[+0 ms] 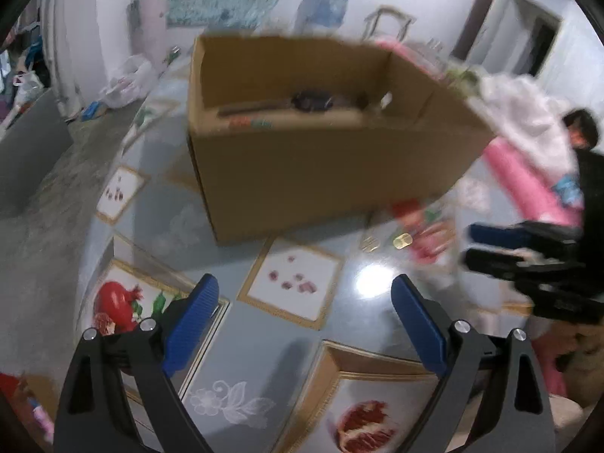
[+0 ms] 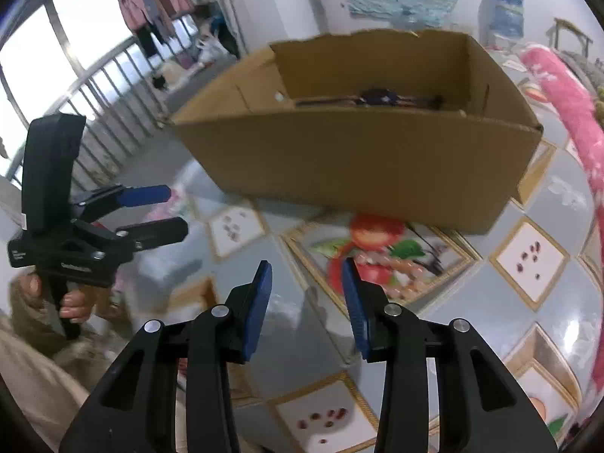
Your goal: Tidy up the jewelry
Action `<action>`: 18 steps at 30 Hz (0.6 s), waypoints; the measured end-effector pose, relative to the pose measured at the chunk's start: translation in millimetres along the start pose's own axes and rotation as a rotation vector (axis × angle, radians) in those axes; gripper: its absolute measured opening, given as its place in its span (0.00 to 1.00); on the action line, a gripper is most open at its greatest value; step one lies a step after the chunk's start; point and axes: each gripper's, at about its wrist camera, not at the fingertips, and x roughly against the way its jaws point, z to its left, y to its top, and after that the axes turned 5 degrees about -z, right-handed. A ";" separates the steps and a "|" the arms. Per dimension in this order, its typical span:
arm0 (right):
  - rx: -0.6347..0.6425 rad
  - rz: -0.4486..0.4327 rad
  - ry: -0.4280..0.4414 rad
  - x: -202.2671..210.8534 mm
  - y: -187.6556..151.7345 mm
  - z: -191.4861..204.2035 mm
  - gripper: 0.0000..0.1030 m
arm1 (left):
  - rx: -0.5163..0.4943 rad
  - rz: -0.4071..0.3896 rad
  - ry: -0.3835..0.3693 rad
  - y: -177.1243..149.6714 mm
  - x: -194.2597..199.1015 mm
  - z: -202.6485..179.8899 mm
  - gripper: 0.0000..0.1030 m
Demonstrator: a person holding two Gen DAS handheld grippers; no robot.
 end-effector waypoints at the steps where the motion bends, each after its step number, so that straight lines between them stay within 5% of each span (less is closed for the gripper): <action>1: 0.010 0.000 -0.021 -0.8 -0.9 0.1 0.36 | -0.004 0.015 0.020 -1.7 -8.8 -1.5 0.88; 5: 0.050 0.001 -0.098 -6.3 -3.1 1.3 0.36 | -0.011 0.072 0.101 -6.6 -38.8 -3.6 0.88; 13: 0.117 0.014 -0.134 -33.5 -8.5 9.3 0.30 | -0.046 0.072 0.137 -9.7 -56.2 -8.6 0.91; 18: 0.131 0.026 -0.170 -40.6 -15.0 3.5 0.08 | -0.053 0.063 0.134 -10.4 -59.5 -6.5 0.95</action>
